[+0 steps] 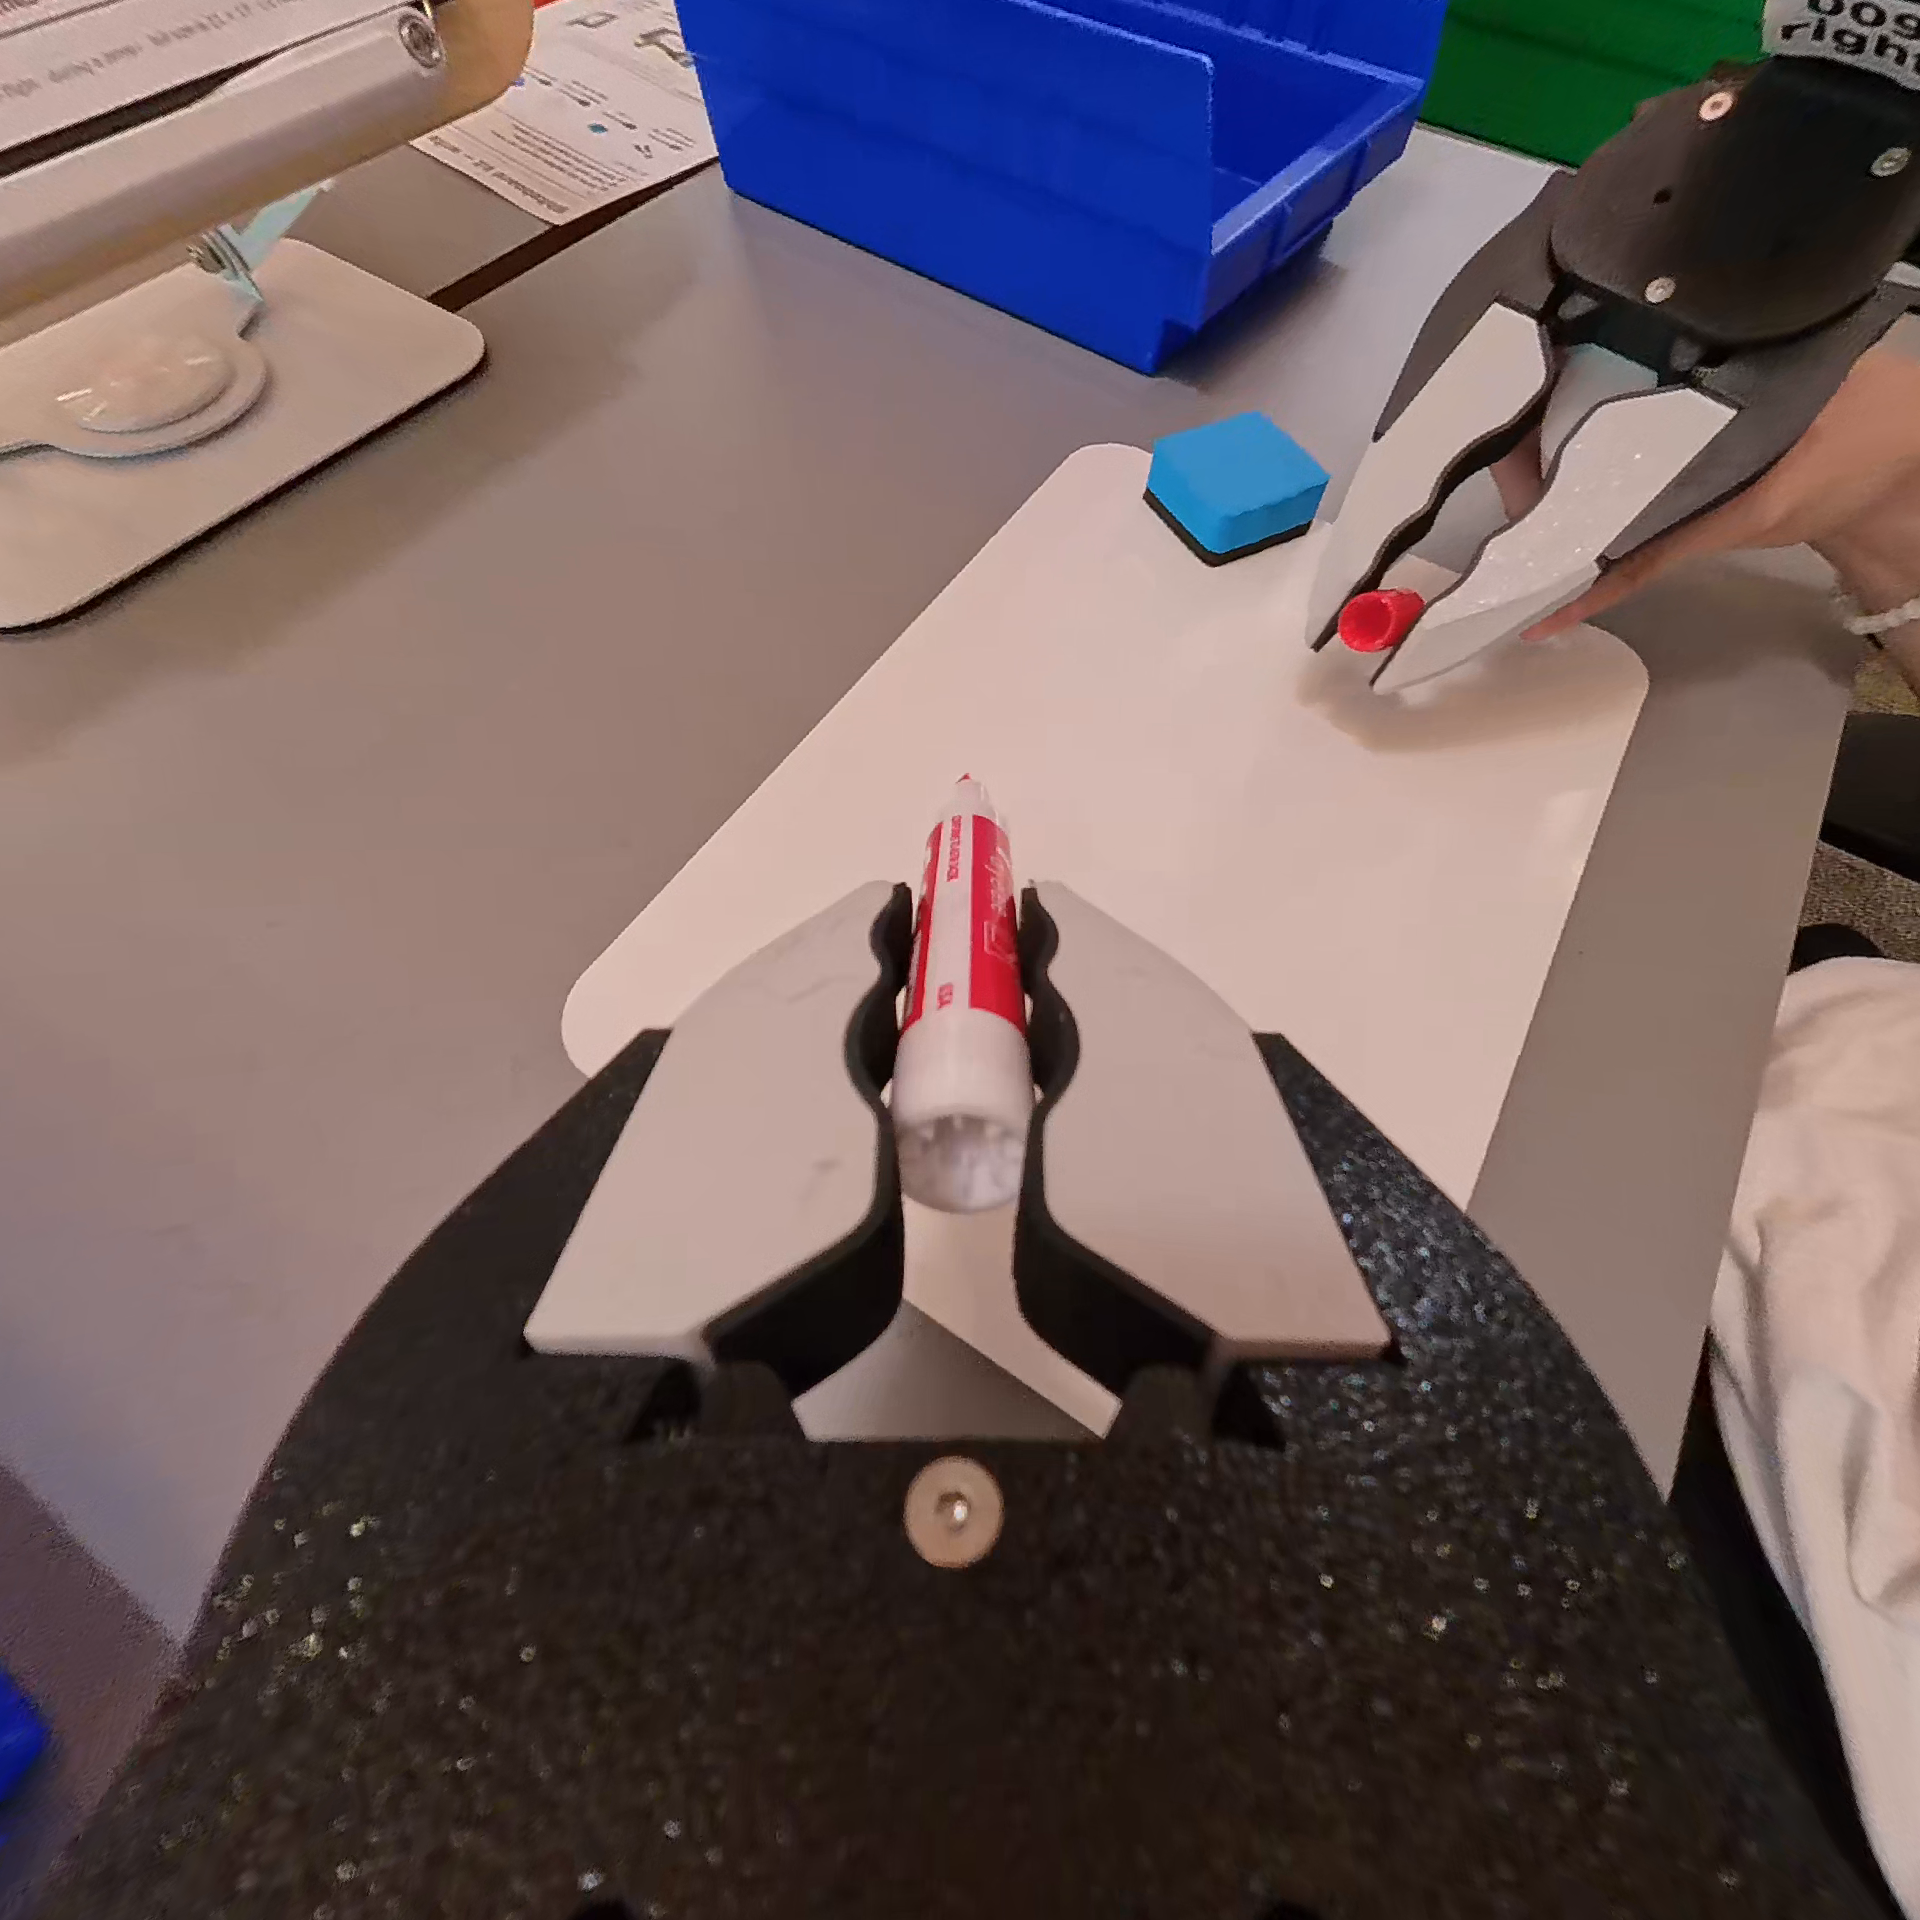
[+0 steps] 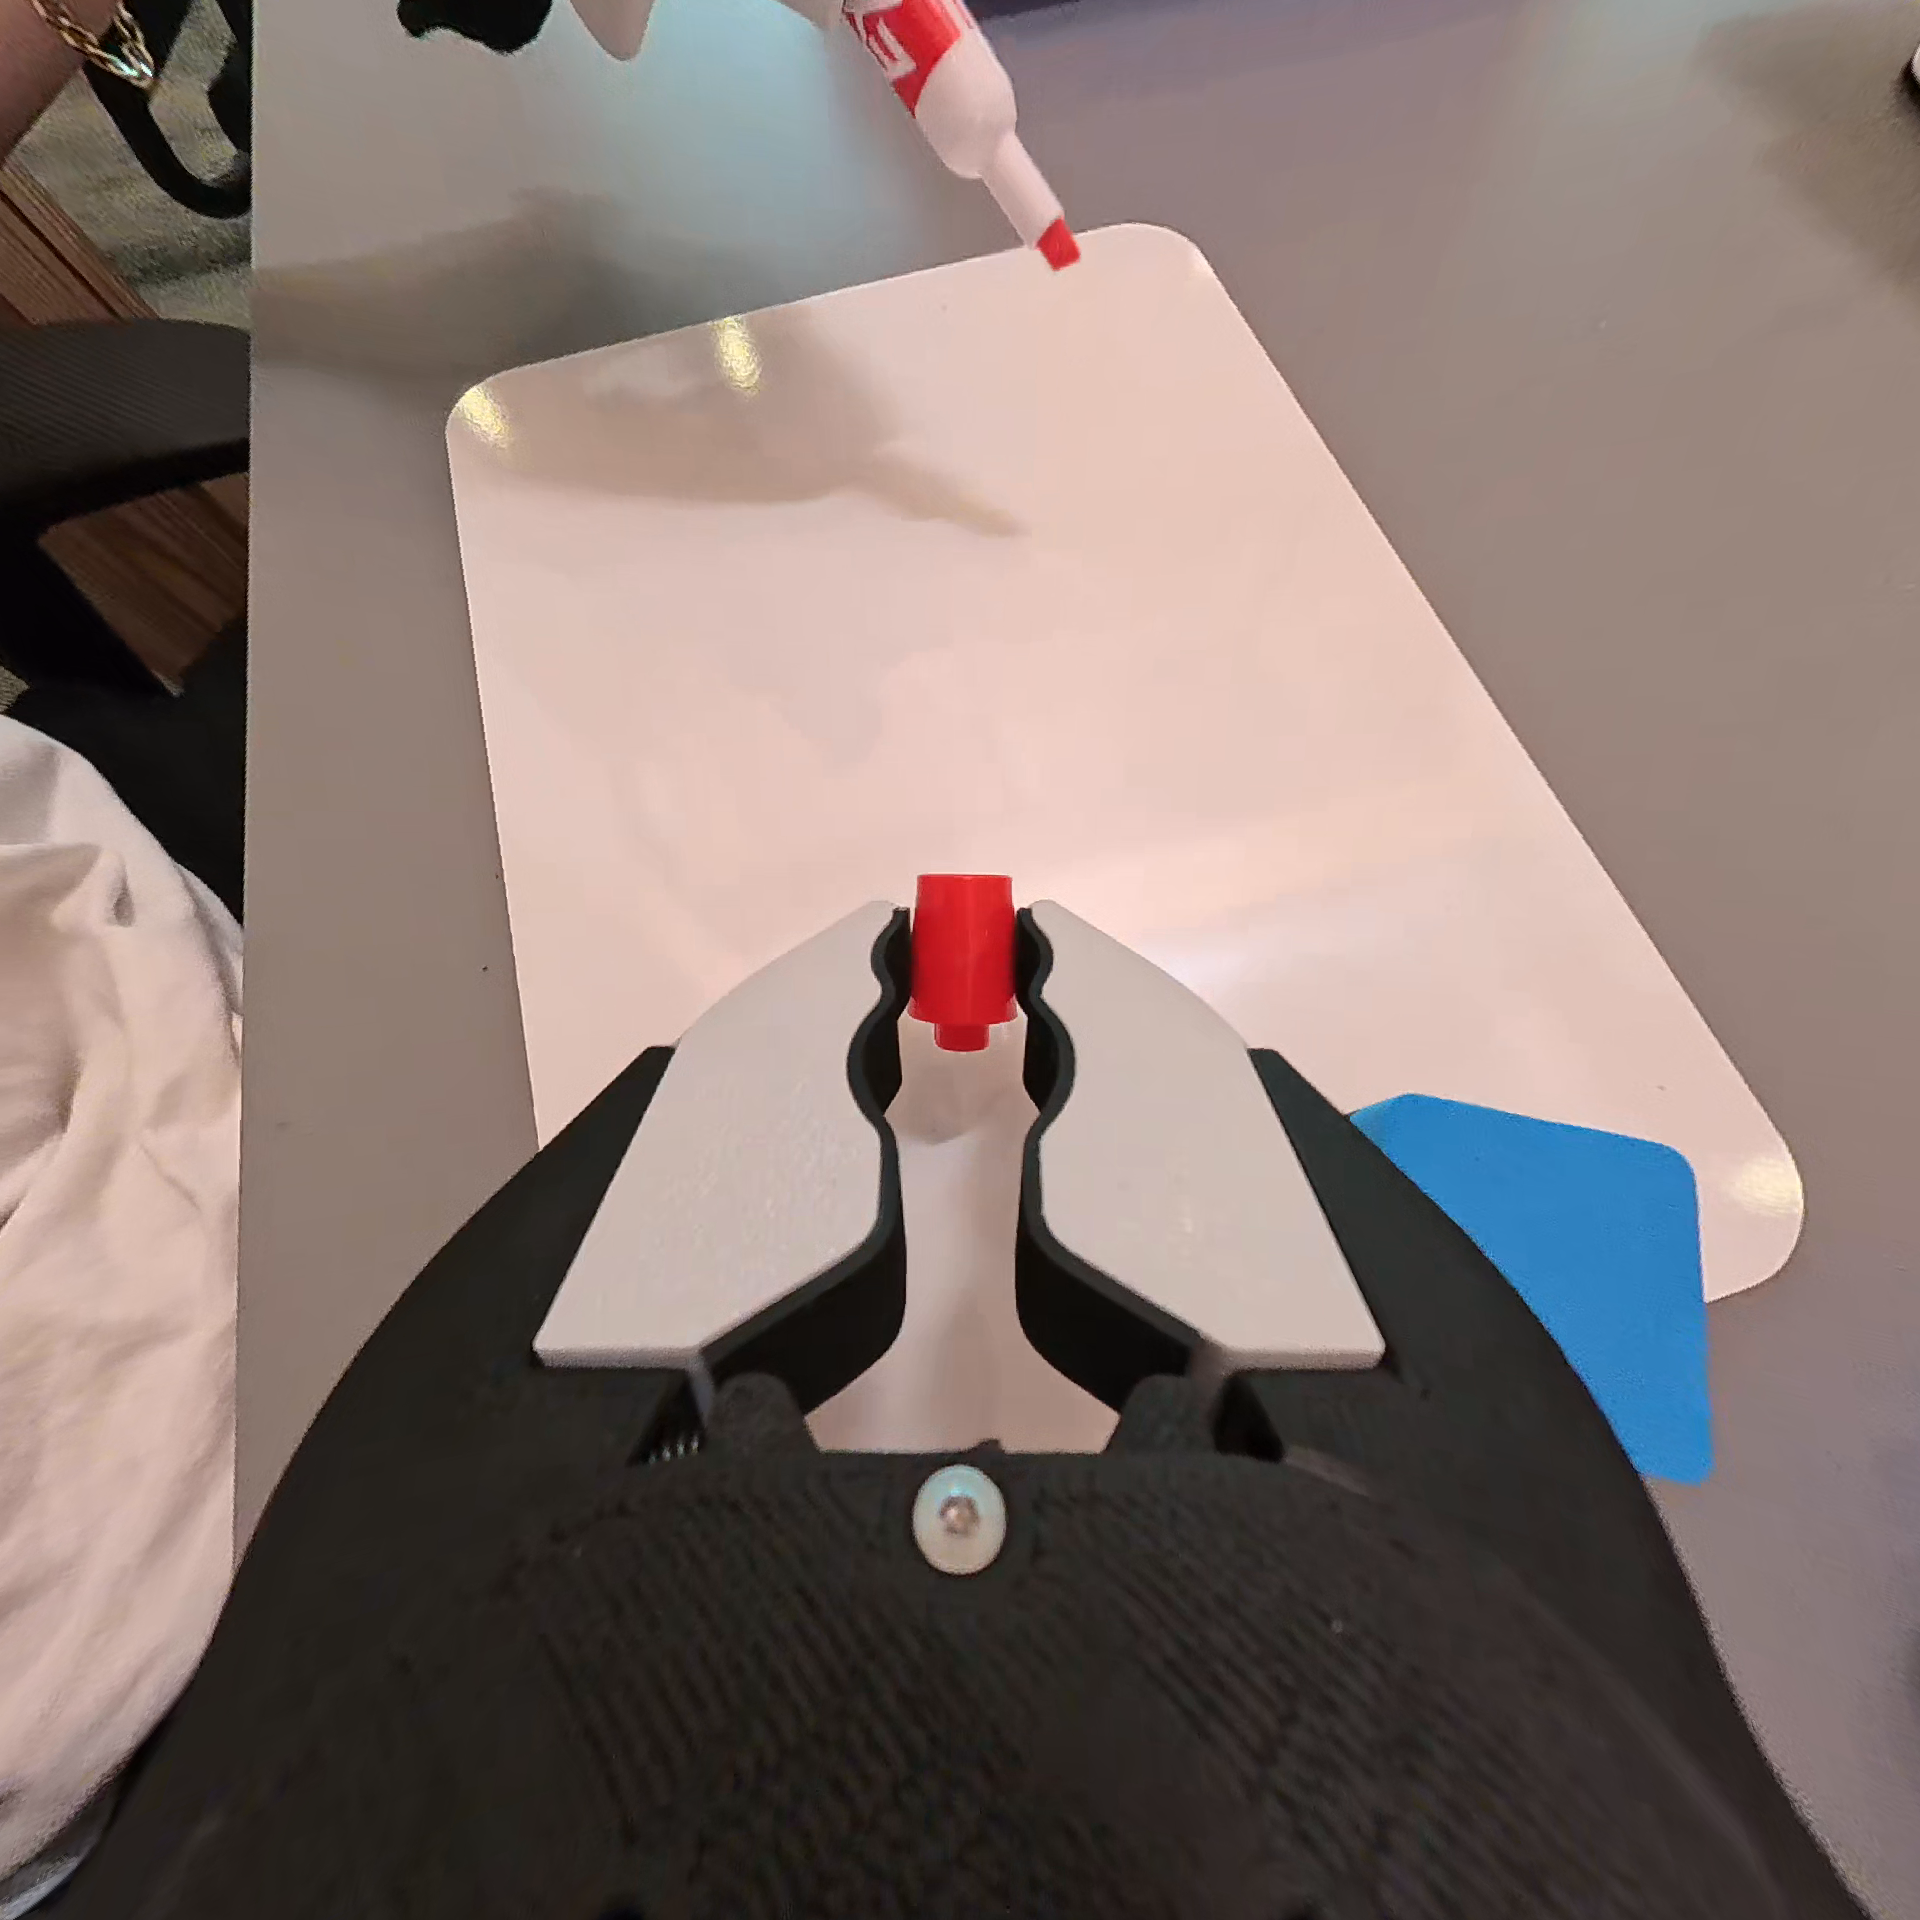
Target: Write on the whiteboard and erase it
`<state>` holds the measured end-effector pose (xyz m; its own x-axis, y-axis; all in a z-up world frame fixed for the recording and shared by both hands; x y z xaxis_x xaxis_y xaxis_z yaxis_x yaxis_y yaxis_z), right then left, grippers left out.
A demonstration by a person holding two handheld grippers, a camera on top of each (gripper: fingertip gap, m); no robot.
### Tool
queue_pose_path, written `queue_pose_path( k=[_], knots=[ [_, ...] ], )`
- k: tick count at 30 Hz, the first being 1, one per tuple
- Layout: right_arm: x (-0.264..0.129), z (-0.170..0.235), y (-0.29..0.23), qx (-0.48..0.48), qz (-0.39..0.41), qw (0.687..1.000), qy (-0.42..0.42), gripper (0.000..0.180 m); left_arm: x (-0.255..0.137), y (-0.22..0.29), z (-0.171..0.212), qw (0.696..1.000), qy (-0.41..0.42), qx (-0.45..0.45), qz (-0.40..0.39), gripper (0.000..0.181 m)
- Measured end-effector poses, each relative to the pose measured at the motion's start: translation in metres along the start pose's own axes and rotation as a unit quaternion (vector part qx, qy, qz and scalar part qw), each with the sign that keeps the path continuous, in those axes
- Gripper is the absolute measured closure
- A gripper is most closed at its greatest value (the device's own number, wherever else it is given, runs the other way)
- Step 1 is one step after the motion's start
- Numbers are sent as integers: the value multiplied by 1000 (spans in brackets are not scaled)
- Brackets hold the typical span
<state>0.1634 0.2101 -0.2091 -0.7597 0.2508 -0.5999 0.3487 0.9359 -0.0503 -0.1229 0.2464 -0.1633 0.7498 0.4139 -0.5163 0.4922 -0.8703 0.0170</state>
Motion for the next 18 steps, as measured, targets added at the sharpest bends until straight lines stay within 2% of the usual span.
queue_pose_path(
  k=[1,13,18],
  knots=[
    [0,1,0,2,0,1000,1,160,-1,-1,0,1000,0,-1,0,161],
    [8,12,2,12,-5,999,-38,160,2,-8,10,1000,-17,17,10,162],
    [8,14,3,-7,17,998,-65,161,10,-4,15,999,-21,40,16,161]
  ],
)
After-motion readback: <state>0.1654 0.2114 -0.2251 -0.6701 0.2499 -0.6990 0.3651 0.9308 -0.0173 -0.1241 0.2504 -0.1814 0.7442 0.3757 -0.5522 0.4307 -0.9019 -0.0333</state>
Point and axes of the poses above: each gripper's, where its closed fingertips meet, x out along the fingers, z out of its underside, y = z × x across the jaws, the point moved 9 cm from there along -x, back along the fingers, and after that the axes turned 1 degree about -z, right-handed, at the moved point
